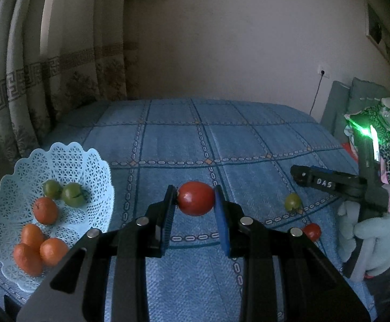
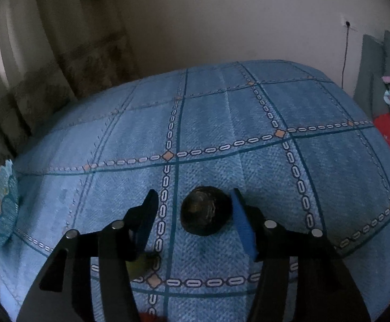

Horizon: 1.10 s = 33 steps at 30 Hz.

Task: Organize fruits
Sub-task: 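Carry the red cherry tomato and dark brown fruit toward the basket, then open the left tool over the basket to release the red cherry tomato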

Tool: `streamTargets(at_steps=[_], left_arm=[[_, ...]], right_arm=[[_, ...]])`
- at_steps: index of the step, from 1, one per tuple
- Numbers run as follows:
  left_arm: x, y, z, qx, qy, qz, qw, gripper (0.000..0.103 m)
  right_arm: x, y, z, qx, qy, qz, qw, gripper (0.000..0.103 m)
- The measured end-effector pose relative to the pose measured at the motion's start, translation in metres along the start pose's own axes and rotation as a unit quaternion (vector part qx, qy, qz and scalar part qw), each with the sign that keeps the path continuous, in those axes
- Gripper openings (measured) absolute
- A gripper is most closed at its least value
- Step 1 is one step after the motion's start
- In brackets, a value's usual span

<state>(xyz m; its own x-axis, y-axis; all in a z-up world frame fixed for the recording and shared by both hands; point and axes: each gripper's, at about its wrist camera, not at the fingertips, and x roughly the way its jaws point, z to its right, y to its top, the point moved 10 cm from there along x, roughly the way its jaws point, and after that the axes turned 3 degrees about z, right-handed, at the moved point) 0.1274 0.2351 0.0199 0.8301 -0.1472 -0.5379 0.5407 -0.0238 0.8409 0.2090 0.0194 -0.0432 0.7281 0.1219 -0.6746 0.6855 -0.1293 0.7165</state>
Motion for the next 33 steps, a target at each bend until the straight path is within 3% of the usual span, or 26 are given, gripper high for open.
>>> streamTargets(at_steps=[5,8,14,25,33], left_arm=[[-0.004,-0.001,-0.004,-0.004,0.006,0.003,1.0000,0.029],[-0.004,0.000,-0.009,-0.009,0.012,0.004,0.9999,0.029],[-0.007,0.003,-0.024,-0.019,0.029,0.011,0.9993,0.029],[-0.025,0.006,-0.075,-0.052,0.071,0.023,0.9958,0.029],[-0.037,-0.001,-0.123,-0.065,0.112,0.019,0.9914,0.029]], right_arm=[[0.011,-0.003,0.002,-0.004,-0.012,-0.015,1.000,0.055],[0.013,0.000,0.004,-0.013,-0.031,-0.016,0.999,0.040],[0.010,-0.001,0.006,-0.018,-0.034,-0.008,0.999,0.039],[-0.026,0.011,-0.021,-0.030,0.012,0.025,0.999,0.039],[-0.043,0.004,-0.075,-0.053,0.054,0.024,0.997,0.039]])
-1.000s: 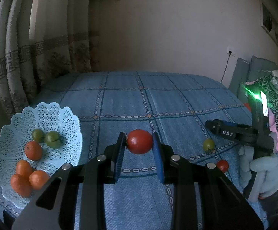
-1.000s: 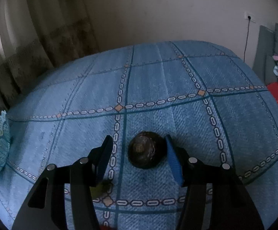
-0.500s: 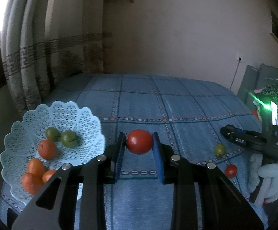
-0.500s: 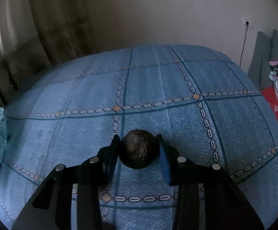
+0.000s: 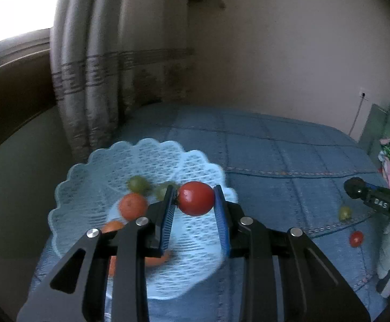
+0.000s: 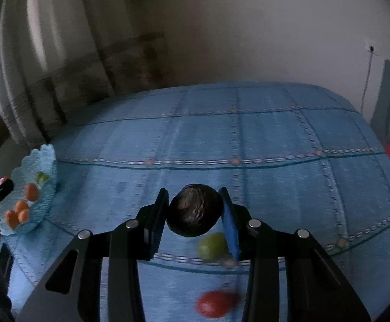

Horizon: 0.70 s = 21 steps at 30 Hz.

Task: Organize fruits
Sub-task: 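Open the left tool over the basket to release the red cherry tomato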

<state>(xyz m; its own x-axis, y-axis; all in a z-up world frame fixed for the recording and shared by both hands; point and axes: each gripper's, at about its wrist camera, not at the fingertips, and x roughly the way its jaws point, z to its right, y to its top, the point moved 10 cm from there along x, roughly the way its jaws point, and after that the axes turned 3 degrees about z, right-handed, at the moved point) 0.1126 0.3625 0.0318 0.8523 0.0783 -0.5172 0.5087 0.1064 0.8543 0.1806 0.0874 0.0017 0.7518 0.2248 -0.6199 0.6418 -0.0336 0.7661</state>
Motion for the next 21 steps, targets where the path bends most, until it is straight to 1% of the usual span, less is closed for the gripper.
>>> streamTargets(at_steps=[2,6,8,9,10,11,12,13,15,16,18,21], left_arm=[[0.001,0.000,-0.012,-0.014,0.005,-0.002,0.9999,0.029],[0.000,0.003,-0.024,-0.027,0.007,-0.001,0.9996,0.029],[0.000,0.004,-0.029,-0.035,0.009,-0.002,0.9993,0.033],[0.000,0.004,-0.032,-0.041,0.011,-0.005,0.9991,0.044],[0.000,0.005,-0.038,-0.049,0.016,-0.004,0.9987,0.052],[-0.001,0.006,-0.043,-0.055,0.020,-0.001,0.9983,0.064],[-0.002,0.007,-0.046,-0.060,0.024,0.001,0.9979,0.071],[-0.003,0.008,-0.050,-0.066,0.025,0.002,0.9975,0.074],[-0.004,0.010,-0.056,-0.076,0.026,0.005,0.9968,0.097],[-0.005,0.011,-0.059,-0.080,0.030,0.009,0.9963,0.099],[-0.005,0.012,-0.062,-0.088,0.032,0.010,0.9955,0.099],[-0.004,0.011,-0.063,-0.095,0.027,0.005,0.9951,0.099]], right_arm=[[-0.003,-0.001,-0.017,-0.007,0.009,0.001,1.000,0.039],[-0.008,0.003,-0.054,-0.028,0.035,0.004,0.999,0.039],[-0.007,0.005,-0.072,-0.035,0.046,0.005,0.998,0.039],[-0.007,0.006,-0.083,-0.041,0.054,0.006,0.998,0.038],[-0.008,0.007,-0.090,-0.046,0.058,0.008,0.997,0.038],[-0.009,0.007,-0.097,-0.051,0.064,0.009,0.997,0.038],[-0.009,0.009,-0.102,-0.053,0.069,0.011,0.996,0.038],[-0.010,0.010,-0.103,-0.052,0.071,0.013,0.996,0.038],[-0.009,0.010,-0.099,-0.045,0.065,0.011,0.997,0.038],[-0.007,0.009,-0.094,-0.040,0.059,0.007,0.997,0.038],[-0.001,0.006,-0.077,-0.025,0.047,-0.006,0.999,0.039],[0.007,0.000,-0.054,0.001,0.038,-0.028,0.999,0.039]])
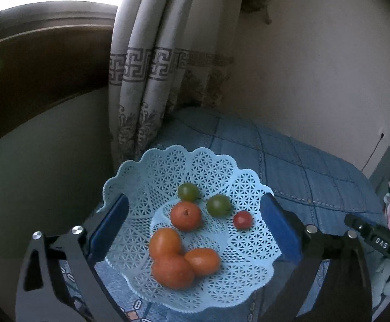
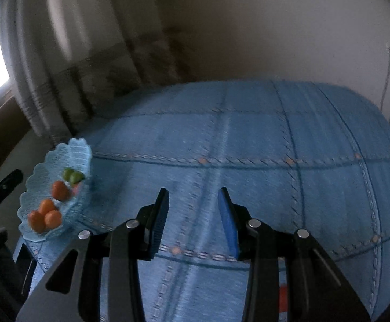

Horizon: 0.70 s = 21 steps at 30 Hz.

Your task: Organize fruits

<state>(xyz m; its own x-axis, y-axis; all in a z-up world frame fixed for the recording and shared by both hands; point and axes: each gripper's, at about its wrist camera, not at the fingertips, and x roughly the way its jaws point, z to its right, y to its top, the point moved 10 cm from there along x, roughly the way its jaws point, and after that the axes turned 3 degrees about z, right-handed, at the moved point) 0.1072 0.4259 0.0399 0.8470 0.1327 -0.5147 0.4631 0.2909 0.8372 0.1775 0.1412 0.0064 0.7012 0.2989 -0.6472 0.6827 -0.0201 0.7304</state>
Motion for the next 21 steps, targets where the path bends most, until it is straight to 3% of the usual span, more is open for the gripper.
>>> streamTargets(at_steps=[6,9,15,21], left_arm=[[-0.002,-0.002,0.010,0.013,-0.008,0.000,0.9999,0.100],[-0.002,-0.004,0.014,0.017,-0.011,-0.002,0.9998,0.100],[-0.001,-0.003,0.010,0.013,-0.010,-0.003,0.9999,0.100],[0.000,-0.003,0.009,0.010,-0.010,-0.003,0.9999,0.100]], right_arm=[[0.010,-0.009,0.042,0.050,-0.013,-0.036,0.998,0.039],[0.015,-0.017,0.050,0.052,-0.018,-0.051,0.997,0.048],[0.031,-0.037,0.052,0.018,-0.035,-0.078,0.996,0.048],[0.036,-0.046,0.037,-0.079,-0.065,-0.077,0.992,0.048]])
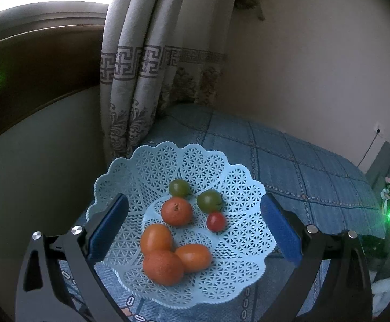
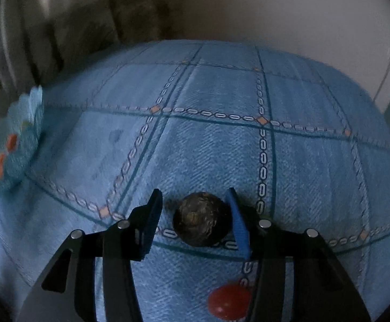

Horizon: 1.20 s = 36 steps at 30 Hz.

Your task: Organize fruits

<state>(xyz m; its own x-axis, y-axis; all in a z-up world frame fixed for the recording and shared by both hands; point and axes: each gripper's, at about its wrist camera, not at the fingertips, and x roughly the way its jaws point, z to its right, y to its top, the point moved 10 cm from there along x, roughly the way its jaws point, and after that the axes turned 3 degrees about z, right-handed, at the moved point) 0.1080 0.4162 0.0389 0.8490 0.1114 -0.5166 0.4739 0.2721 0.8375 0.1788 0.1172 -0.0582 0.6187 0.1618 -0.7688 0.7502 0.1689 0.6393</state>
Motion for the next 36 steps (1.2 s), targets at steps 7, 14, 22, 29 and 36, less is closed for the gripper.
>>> streamTargets(at_steps=[7,14,22,29,36], left_arm=[[-0.002,0.000,0.001,0.001,-0.002,0.003,1.0000,0.100],[-0.008,0.005,-0.005,-0.004,0.006,0.013,0.9999,0.100],[-0.019,0.018,-0.024,-0.008,0.036,0.039,0.9986,0.100],[-0.024,0.025,-0.038,-0.025,0.039,0.046,0.9978,0.100],[-0.026,0.026,-0.046,-0.038,0.040,0.048,0.9973,0.100]], right_arm=[[-0.005,-0.001,-0.003,-0.004,-0.018,0.013,1.000,0.040],[-0.037,0.033,-0.052,0.005,0.058,0.054,0.997,0.040],[-0.061,0.064,-0.155,-0.022,0.167,0.080,0.982,0.040],[-0.060,0.066,-0.211,-0.036,0.206,0.064,0.976,0.041],[-0.049,0.063,-0.228,-0.015,0.227,0.042,0.973,0.050]])
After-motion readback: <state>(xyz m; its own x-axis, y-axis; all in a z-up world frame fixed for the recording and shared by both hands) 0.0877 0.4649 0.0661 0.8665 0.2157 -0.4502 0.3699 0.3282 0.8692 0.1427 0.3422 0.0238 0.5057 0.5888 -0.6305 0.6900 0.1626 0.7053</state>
